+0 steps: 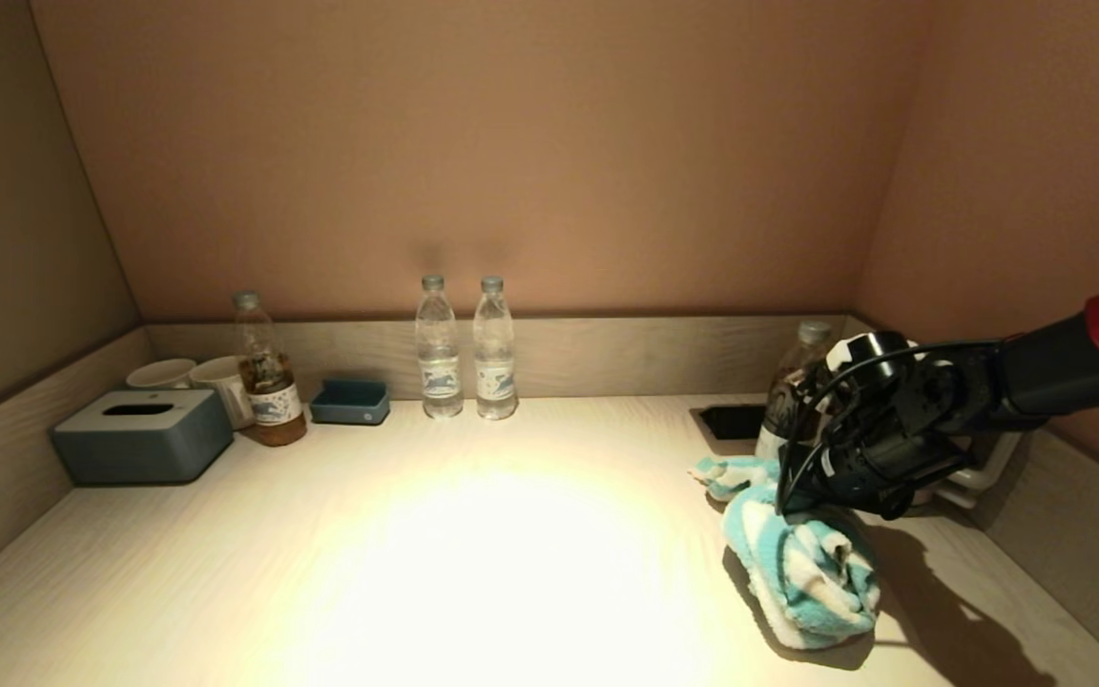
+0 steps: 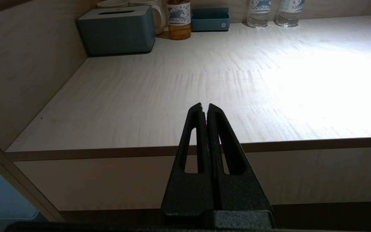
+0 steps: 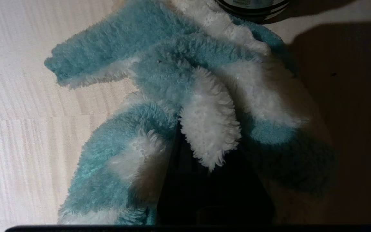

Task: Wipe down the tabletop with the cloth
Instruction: Sweep the stains on the table

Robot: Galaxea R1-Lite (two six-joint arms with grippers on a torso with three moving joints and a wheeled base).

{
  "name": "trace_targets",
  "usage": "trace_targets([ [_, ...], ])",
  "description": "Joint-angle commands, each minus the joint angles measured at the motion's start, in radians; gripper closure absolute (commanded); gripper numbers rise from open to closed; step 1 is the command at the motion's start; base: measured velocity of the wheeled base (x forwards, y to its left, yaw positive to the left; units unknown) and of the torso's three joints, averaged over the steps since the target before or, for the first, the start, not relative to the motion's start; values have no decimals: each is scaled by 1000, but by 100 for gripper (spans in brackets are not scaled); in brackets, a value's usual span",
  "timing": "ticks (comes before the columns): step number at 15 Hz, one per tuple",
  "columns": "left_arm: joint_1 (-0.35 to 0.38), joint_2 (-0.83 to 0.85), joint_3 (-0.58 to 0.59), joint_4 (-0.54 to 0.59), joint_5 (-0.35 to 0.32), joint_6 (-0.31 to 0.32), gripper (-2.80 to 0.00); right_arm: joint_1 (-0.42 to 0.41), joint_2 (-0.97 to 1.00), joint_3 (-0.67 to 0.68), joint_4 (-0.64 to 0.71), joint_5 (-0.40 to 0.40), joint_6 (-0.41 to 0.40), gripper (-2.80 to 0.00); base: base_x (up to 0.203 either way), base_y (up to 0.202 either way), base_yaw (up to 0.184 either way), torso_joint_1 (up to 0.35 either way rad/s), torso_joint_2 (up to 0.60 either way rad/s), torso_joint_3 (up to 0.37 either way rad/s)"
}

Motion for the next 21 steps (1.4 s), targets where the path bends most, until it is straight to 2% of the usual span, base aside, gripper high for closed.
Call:
trace_targets([
  [1,0,1,0,0,0,0,0,-12,16,-3,3,0,12,0,0,0,0,0,0,0],
  [4,0,1,0,0,0,0,0,-26,11,-2,2,-42,12,0,0,0,0,0,0,0],
  [5,0,1,0,0,0,0,0,-26,7,0,2,-95,12,0,0,0,0,0,0,0],
  [7,0,1,0,0,0,0,0,-26,-3,2,1,-115,12,0,0,0,0,0,0,0],
  [10,0,1,0,0,0,0,0,-26,-30,11,0,-199,5,0,0,0,0,0,0,0],
  [13,0,1,0,0,0,0,0,-26,-51,38,-24,-246,-27,0,0,0,0,0,0,0],
  [21,0,1,0,0,0,0,0,-26,-53,43,-32,-256,-34,0,0,0,0,0,0,0],
])
